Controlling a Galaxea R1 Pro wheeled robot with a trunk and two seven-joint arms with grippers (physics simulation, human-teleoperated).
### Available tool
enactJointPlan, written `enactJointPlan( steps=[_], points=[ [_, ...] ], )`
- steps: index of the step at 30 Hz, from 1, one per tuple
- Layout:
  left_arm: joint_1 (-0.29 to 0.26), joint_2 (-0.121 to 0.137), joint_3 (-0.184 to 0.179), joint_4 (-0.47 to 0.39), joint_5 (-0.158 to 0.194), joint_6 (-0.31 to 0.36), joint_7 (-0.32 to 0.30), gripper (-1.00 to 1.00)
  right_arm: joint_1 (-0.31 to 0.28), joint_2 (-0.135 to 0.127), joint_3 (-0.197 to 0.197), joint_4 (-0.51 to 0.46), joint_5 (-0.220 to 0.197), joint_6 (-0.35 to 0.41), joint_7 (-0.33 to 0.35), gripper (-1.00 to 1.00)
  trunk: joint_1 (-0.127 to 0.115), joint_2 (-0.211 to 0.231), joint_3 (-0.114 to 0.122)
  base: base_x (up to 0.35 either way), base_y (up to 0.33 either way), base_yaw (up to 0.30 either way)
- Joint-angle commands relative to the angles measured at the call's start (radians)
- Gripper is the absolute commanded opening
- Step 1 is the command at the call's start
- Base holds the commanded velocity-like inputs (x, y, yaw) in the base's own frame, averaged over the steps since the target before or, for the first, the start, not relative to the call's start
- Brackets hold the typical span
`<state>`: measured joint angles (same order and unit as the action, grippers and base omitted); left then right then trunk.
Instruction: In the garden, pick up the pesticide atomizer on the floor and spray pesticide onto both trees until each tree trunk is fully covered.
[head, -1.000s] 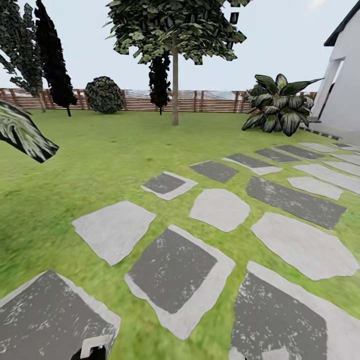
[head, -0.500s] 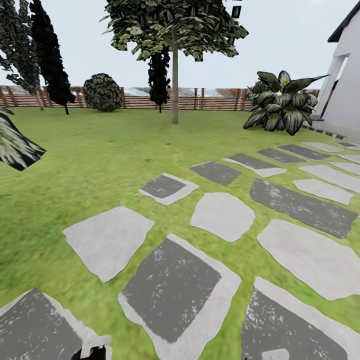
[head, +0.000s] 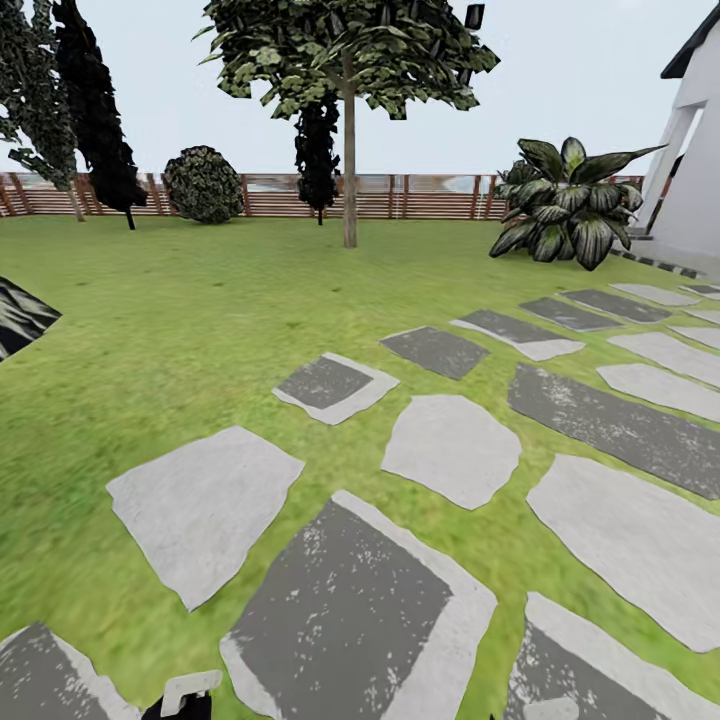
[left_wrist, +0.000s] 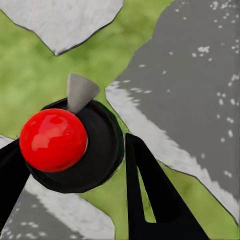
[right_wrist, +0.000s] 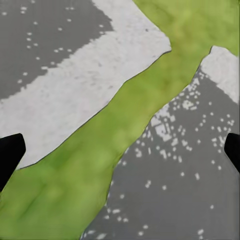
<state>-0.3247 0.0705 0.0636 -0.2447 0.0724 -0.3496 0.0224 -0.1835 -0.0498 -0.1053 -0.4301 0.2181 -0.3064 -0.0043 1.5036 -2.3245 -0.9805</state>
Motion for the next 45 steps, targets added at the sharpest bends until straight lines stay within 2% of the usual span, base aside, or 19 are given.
enactJointPlan(
  steps=[1,45],
  points=[
    [-0.001,0.000,-0.001,0.001,0.007,-0.003,-0.001,-1.00,-0.001,0.001,-0.006,0.001,0.011,-0.004,0.000,1.00,0.000,0.000,-0.001,0.339,0.000,0.000],
    [-0.001,0.000,-0.001,0.001,0.007,-0.003,-0.001,-1.00,-0.001,0.001,-0.005,0.001,0.011,-0.004,0.000,1.00,0.000,0.000,-0.001,0.339,0.000,0.000]
  ],
)
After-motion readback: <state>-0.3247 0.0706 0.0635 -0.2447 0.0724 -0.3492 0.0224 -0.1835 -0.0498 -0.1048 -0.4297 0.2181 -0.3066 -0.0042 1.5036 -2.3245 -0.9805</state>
